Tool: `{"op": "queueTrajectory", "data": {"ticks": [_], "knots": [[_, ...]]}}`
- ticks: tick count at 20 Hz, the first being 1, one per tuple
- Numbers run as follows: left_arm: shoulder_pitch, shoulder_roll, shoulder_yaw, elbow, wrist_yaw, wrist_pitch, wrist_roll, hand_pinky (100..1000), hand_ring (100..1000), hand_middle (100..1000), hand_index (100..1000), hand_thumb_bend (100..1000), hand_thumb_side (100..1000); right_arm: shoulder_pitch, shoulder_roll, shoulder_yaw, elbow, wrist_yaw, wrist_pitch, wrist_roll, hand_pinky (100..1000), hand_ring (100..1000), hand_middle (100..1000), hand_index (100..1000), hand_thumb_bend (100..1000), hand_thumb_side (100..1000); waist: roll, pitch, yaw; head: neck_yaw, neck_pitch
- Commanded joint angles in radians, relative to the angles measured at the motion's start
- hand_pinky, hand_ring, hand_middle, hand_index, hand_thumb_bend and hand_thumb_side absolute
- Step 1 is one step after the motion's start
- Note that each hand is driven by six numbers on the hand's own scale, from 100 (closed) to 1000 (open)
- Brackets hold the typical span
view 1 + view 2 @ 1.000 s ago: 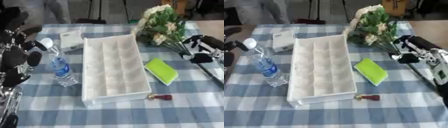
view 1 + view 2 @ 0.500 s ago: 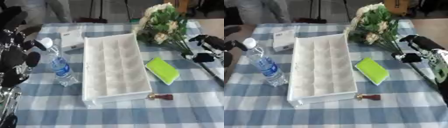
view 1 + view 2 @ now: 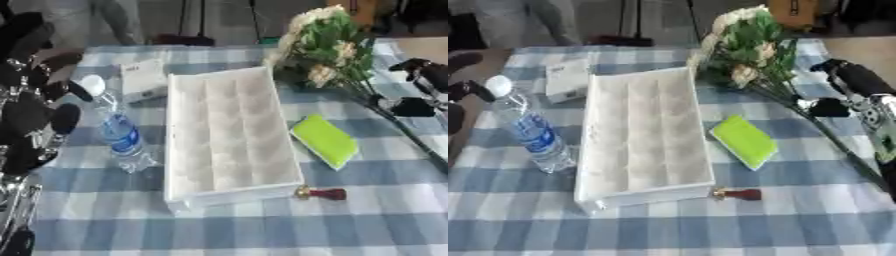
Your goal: Pick up objects on the table and place them in the box.
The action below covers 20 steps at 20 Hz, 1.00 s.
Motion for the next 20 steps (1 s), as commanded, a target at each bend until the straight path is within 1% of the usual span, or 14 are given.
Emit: {"op": "queueTrajectory", "data": {"ticks": [1,8,13,14,20], "knots": [[-0.015,0.011,-0.002,-0.021,0.006,-0.001,-0.005,478,813,960,940,617,369,-0.025,-0.039,-0.006,0.009,0.004,-0.006,0.006,565,739,832,891,435,655,-0.003,-0.010,0.003,-0.005,0.004],[-0.020,0.011,-0.004,-0.021,0.006,-0.003,-0.007,478,814,961,940,616,371,-0.026,-0.030,0.000,0.027,0.022,-0.025,0.038,564,733,828,890,429,682,-0.002,-0.002,0.008,-0.006,0.004],[-0.023,0.011,-0.005,-0.021,0.007,-0.005,-0.009,478,815,961,940,615,371,-0.029,-0.031,-0.001,0.036,0.028,-0.030,0.053,563,729,825,889,424,681,0.000,0.002,0.012,-0.007,0.004],[-0.025,0.012,-0.006,-0.021,0.007,-0.006,-0.010,478,815,961,940,615,370,-0.030,-0.032,-0.001,0.037,0.028,-0.032,0.057,556,713,818,885,419,683,0.001,0.004,0.013,-0.009,0.004],[-0.031,0.012,-0.009,-0.021,0.010,-0.013,-0.015,478,816,962,941,615,370,-0.033,-0.037,-0.001,0.043,0.028,-0.035,0.076,543,697,805,872,408,678,0.008,0.011,0.021,-0.012,0.004]]}}
